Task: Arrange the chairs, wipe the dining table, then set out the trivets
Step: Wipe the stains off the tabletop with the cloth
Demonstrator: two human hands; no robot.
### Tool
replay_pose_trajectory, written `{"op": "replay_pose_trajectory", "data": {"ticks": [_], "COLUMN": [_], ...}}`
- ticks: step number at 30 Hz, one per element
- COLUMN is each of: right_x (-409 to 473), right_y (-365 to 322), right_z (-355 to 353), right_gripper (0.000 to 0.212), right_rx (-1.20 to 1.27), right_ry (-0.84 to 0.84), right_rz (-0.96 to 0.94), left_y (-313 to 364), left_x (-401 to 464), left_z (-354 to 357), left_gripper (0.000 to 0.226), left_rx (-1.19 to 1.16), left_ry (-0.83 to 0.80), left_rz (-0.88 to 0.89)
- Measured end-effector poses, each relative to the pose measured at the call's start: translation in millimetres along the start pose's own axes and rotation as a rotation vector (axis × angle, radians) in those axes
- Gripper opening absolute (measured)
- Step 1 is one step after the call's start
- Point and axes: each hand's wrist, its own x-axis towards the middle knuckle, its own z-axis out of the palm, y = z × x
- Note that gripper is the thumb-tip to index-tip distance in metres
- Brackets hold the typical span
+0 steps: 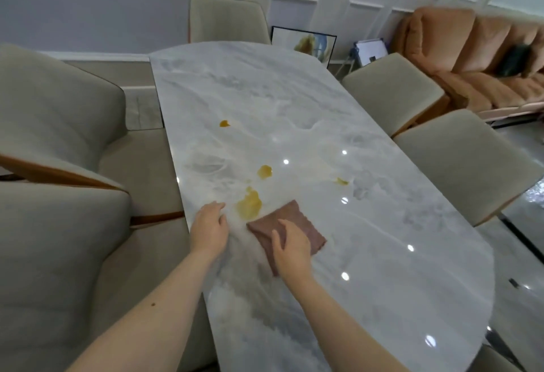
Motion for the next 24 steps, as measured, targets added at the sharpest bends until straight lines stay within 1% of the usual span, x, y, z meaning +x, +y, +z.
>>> {"op": "replay_pose_trajectory", "data": {"ticks": [2, 3, 4, 6, 8, 10, 14, 18, 22, 24], "right_x": [13, 20, 28, 45, 56, 62, 77, 105, 133, 130], "right_y": [0, 0, 1, 4, 5, 2, -7, -22, -45, -52], "right_z": [15, 18, 24, 40, 55, 67, 84, 99, 120, 125], "right_gripper": [0.065, 0.070, 0.069, 0.054, 0.051, 0.053, 0.059, 0.065, 0.074, 0.076], "right_rx": [-0.132, -0.203, -0.257, -0.318, -0.380, -0.431, -0.483, -0.498, -0.456, -0.460], "right_ry": [0.099, 0.102, 0.059, -0.038, -0.043, 0.016, 0.043, 0.071, 0.089, 0.059], "right_rz": [0.017, 0.037, 0.081, 0.169, 0.225, 0.252, 0.294, 0.279, 0.221, 0.143], "left_y": [-12, -15, -17, -22, -31, -42, -70, -71, -70, -71], "left_x": [16, 22, 31, 50, 70, 86, 105, 104, 105, 106], "left_z": [0, -1, -1, 0, 1, 2, 12, 19, 20, 20], "left_gripper": [0.043, 0.045, 0.047, 0.049, 0.049, 0.050, 0.052, 0.051, 0.050, 0.050], "left_rx": [0.162, 0.234, 0.281, 0.342, 0.375, 0.366, 0.296, 0.168, 0.137, 0.143], "left_ry": [0.025, 0.034, 0.047, 0.093, 0.151, 0.172, 0.175, 0.227, 0.287, 0.284], "left_rz": [0.037, 0.045, 0.040, 0.039, 0.050, 0.056, 0.062, 0.062, 0.088, 0.089]}}
